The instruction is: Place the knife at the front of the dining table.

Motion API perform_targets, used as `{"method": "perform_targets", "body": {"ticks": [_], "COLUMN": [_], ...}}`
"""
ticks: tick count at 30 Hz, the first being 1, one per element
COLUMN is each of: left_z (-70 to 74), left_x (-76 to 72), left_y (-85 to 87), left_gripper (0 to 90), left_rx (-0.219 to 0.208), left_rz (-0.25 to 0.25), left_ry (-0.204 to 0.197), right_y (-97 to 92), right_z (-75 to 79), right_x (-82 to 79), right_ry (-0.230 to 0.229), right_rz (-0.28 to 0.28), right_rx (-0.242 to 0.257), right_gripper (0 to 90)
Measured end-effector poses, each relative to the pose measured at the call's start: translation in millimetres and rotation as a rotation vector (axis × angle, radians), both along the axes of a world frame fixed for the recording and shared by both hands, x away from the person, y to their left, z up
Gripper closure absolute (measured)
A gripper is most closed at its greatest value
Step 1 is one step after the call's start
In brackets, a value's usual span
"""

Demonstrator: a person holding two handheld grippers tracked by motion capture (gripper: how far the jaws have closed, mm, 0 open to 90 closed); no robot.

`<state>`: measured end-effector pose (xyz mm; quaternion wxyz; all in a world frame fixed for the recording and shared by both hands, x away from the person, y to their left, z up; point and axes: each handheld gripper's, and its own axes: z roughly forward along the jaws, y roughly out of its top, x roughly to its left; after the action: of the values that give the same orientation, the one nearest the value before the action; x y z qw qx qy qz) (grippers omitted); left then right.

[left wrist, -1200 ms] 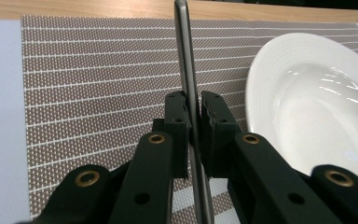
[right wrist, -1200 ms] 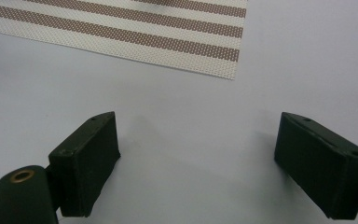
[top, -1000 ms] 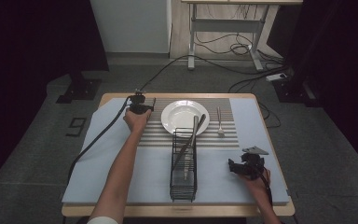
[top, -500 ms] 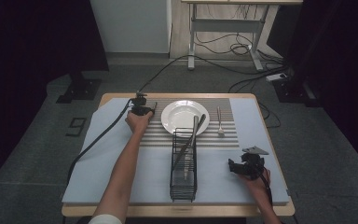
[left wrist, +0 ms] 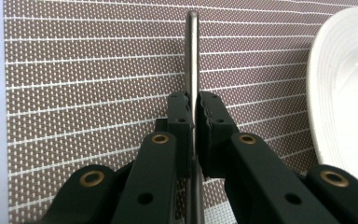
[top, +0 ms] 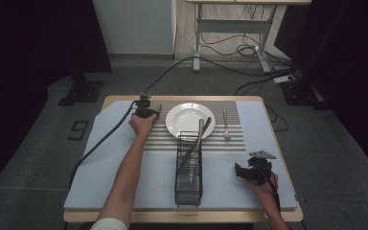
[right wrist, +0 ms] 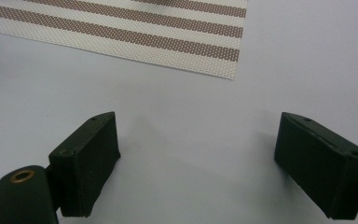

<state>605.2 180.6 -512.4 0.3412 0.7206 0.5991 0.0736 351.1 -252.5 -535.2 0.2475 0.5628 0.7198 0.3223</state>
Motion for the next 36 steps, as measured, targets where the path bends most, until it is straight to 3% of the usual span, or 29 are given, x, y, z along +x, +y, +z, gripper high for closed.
{"method": "perform_targets", "body": {"ticks": [9,15,20,31,36], "left_z": [-2.3,-3.0,-2.0,17.2,32.1], "left_x": [-4.2,-6.1,-7.0,-23.8,-46.5], "left_y": [-1.5,1.9,4.0,5.3,3.6], "left_gripper": [82.7,78.0,75.7,52.7,45.2], "left_rx": [0.03,0.034,0.043,0.085,0.103], "left_rz": [-0.024,-0.014,-0.027,-0.067,-0.116], "left_ry": [-0.049,-0.072,-0.074,-0.129,-0.164], "right_y": [0.1,0.1,0.1,0.2,0.2], "right_z": [0.0,-0.1,-0.1,-0.1,0.0], "right_x": [0.0,0.0,0.0,0.0,0.0], "right_ry": [0.0,-0.001,0.0,-0.001,0.0], "right_rz": [-0.001,-0.001,-0.001,-0.001,-0.001], "right_rx": [-0.002,-0.003,-0.003,-0.003,-0.003], "right_gripper": [13.3,13.3,13.4,13.3,13.3]}}
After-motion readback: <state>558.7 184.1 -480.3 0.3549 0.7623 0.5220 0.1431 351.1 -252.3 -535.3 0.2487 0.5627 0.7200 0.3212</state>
